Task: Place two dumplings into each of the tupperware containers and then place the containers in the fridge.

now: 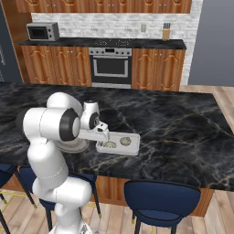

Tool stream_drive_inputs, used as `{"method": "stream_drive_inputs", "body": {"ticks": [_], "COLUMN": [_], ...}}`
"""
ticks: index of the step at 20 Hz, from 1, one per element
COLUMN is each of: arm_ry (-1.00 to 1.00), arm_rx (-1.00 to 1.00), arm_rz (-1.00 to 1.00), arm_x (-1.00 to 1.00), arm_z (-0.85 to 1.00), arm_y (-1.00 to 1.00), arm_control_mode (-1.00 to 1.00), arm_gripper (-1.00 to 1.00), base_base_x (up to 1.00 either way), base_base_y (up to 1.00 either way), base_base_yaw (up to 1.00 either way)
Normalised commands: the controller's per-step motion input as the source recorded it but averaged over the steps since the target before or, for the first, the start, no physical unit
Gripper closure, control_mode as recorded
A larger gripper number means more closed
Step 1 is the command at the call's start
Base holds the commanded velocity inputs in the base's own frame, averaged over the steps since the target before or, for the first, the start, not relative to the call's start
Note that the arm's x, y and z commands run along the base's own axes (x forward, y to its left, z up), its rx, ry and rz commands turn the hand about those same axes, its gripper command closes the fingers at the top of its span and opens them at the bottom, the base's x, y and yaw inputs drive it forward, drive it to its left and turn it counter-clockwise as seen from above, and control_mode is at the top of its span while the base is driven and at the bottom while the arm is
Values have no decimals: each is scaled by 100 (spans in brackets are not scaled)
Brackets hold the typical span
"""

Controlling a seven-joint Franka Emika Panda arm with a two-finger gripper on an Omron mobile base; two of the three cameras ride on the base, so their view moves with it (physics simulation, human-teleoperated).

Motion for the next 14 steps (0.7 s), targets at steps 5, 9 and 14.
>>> {"method": "stream_drive_inputs", "body": {"ticks": [5,9,14], "arm_ry": [0,0,0], "arm_rx": [0,0,0], "arm_rz": [0,0,0], "arm_x": [0,18,46], "arm_z": [-40,-32,-33], "arm_y": [1,6,18], "arm_control_mode": [-100,-100,-100], "arm_gripper": [-100,-100,-100], "base_base_x": [0,0,0], "base_base_y": [0,0,0], "base_base_yaw": [0,0,0]}}
